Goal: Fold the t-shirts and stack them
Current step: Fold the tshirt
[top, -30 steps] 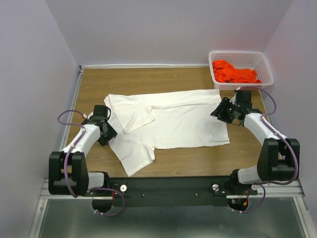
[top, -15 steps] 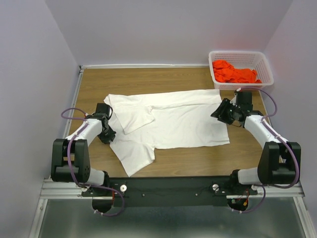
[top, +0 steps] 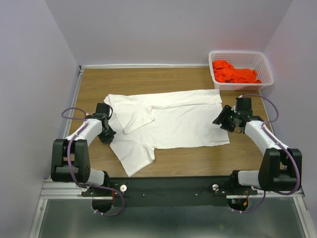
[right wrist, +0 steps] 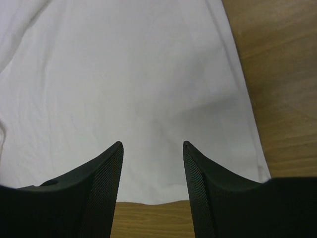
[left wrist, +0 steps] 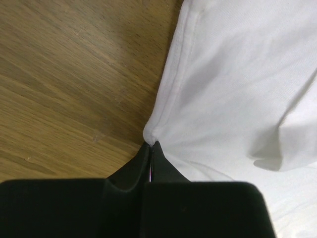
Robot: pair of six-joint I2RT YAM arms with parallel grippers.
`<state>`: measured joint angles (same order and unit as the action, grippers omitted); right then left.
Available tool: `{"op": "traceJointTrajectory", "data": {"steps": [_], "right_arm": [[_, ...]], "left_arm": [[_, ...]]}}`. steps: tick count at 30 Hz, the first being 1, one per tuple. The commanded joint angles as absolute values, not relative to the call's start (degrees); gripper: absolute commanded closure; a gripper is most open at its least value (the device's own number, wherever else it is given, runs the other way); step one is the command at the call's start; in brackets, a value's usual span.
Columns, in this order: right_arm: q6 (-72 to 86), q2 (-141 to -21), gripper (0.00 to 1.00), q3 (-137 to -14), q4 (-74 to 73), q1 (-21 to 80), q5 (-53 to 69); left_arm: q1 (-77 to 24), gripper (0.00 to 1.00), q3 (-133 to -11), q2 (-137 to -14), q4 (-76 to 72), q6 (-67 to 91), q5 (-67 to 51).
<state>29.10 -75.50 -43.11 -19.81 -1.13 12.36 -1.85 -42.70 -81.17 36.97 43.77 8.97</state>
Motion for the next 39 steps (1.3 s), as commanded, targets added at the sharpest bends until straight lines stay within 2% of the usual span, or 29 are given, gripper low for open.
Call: {"op": "traceJointTrajectory", "data": {"steps": [1, 10, 15, 21, 24, 30, 39], "right_arm": [[32.25, -73.21, 0.41, -41.22, -27.32, -1.05, 4.49], [41.3, -67.24, 0.4, -41.66, -41.83, -1.93, -8.17], [44.12, -66.53, 0.47, -41.23, -46.05, -6.22, -8.7], [44.21, -69.42, 0.51, -38.76, -45.44, -11.34, -4.66], [45.26, -70.4, 0.58, -37.54, -43.95, -11.51, -2.91], [47.99, -72.16, 0.6, -34.01, -37.01, -11.6, 2.11], [48.34, -72.42, 0.59, -35.16, -33.49, -11.6, 1.67]], "left_arm": [[-1.76, 1.0, -42.54, -79.89, 37.36, 42.63, 7.83], [-1.67, 1.0, -40.25, -76.91, 33.93, 41.05, 6.33], [-1.67, 1.0, -40.34, -75.32, 33.4, 40.25, 6.07], [-1.76, 1.0, -40.17, -74.36, 32.61, 39.64, 5.71], [-1.76, 1.0, -40.17, -74.09, 32.52, 39.29, 5.28], [-1.76, 1.0, -40.08, -74.44, 32.08, 38.85, 4.66], [-1.76, 1.0, -39.99, -74.0, 32.08, 38.67, 4.13]]}}
